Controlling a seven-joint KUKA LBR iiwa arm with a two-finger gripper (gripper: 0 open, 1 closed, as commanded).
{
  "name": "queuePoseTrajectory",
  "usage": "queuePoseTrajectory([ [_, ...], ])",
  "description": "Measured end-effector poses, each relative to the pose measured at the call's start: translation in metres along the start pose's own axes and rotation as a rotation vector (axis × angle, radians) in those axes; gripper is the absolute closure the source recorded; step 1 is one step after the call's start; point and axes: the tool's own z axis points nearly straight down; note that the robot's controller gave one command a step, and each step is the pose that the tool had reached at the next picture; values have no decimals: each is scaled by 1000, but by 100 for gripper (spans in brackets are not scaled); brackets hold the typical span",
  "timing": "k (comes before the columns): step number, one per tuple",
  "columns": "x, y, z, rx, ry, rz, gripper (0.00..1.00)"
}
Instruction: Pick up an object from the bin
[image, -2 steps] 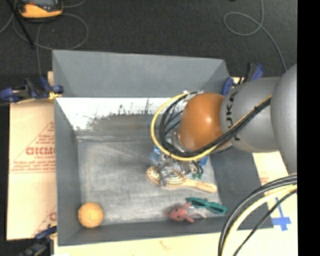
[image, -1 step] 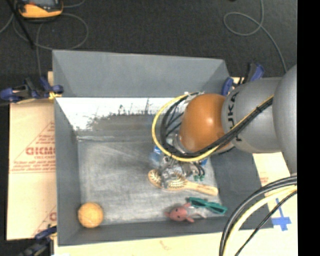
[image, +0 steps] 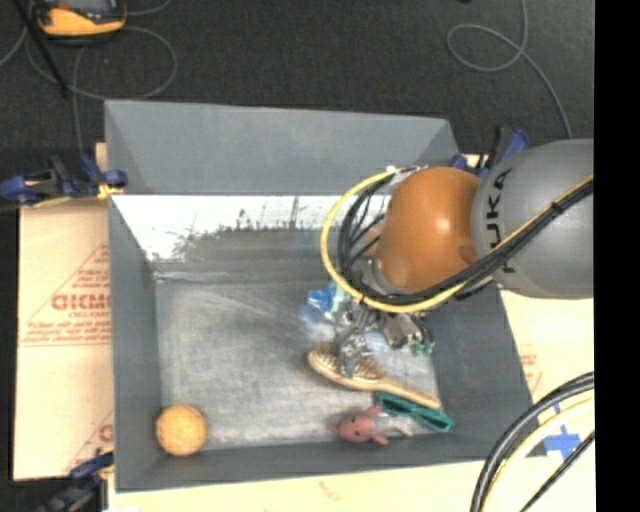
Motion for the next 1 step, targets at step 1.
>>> queuePoseTrajectory([
  [1, -15, -2, -68, 0, -1, 20, 100],
])
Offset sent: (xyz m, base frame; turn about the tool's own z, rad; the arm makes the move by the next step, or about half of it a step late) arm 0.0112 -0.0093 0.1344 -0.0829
